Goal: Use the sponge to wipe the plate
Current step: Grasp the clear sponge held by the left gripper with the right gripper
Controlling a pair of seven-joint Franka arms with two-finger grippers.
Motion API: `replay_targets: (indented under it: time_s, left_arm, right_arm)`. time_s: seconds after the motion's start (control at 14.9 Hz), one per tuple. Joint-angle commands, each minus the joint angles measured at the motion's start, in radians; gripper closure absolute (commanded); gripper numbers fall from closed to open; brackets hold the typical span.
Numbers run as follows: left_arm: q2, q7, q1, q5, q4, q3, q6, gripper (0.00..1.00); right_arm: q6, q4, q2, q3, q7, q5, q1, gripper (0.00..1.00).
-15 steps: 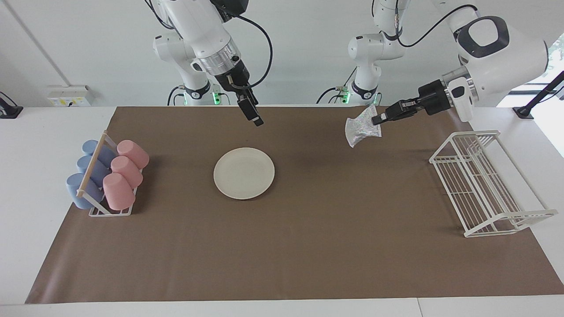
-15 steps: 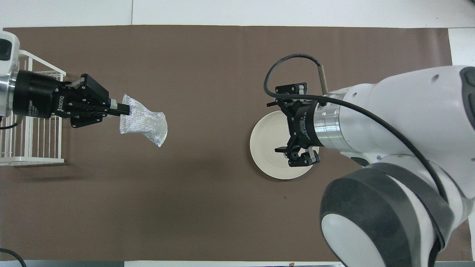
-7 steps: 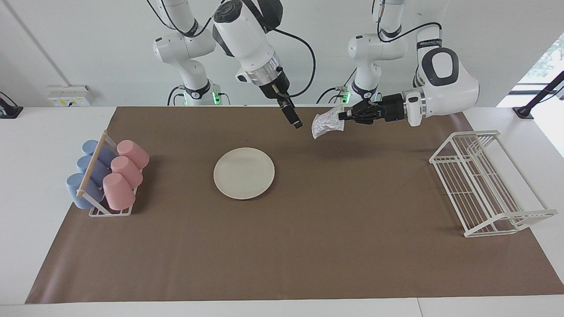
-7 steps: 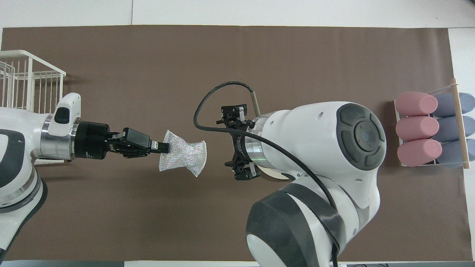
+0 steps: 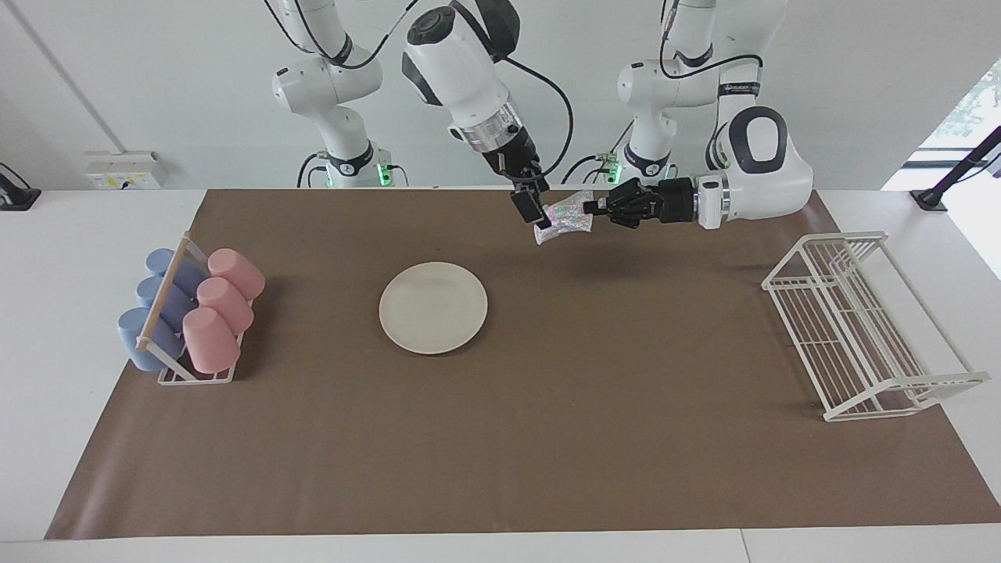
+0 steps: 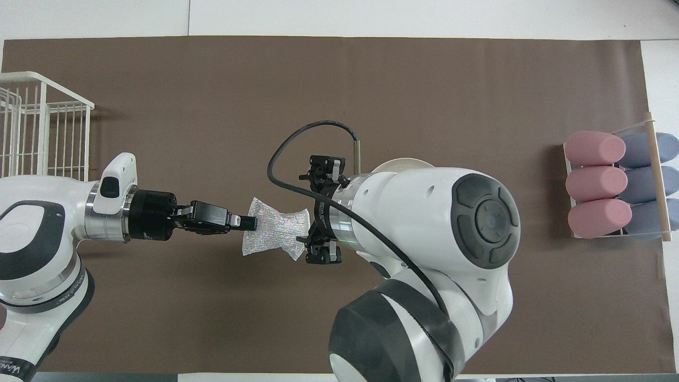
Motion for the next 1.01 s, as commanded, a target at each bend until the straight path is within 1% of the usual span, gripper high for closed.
replay_targets:
  time_s: [0.0, 0.13, 0.54, 0.67, 0.94]
  left_arm:
    - [-0.022, 0.014, -0.018, -0.030, -0.025, 0.010, 0.020, 1.00]
    - [-0.022, 0.016, -0.017, -0.030, -0.025, 0.012, 0.017, 1.00]
    - [-0.023, 0.017, -0.015, -0.028, -0.029, 0.013, 0.008, 1.00]
    - [-0.023, 0.016, -0.011, -0.028, -0.029, 0.013, 0.006, 1.00]
    - [-0.023, 0.017, -0.008, -0.025, -0.029, 0.013, 0.004, 1.00]
  right_arm:
    - [0.022, -0.072, -0.029, 0.001, -0.003, 0.025, 0.017, 0.00]
    - [0.024, -0.092, -0.038, 0.001, -0.021, 0.025, 0.019, 0.00]
    - [0.034, -0.092, -0.032, 0.002, -0.025, 0.025, 0.037, 0.00]
    - [0.069, -0.095, -0.029, 0.002, -0.029, 0.025, 0.041, 0.00]
    - [0.074, -0.095, -0.027, 0.002, -0.026, 0.025, 0.039, 0.00]
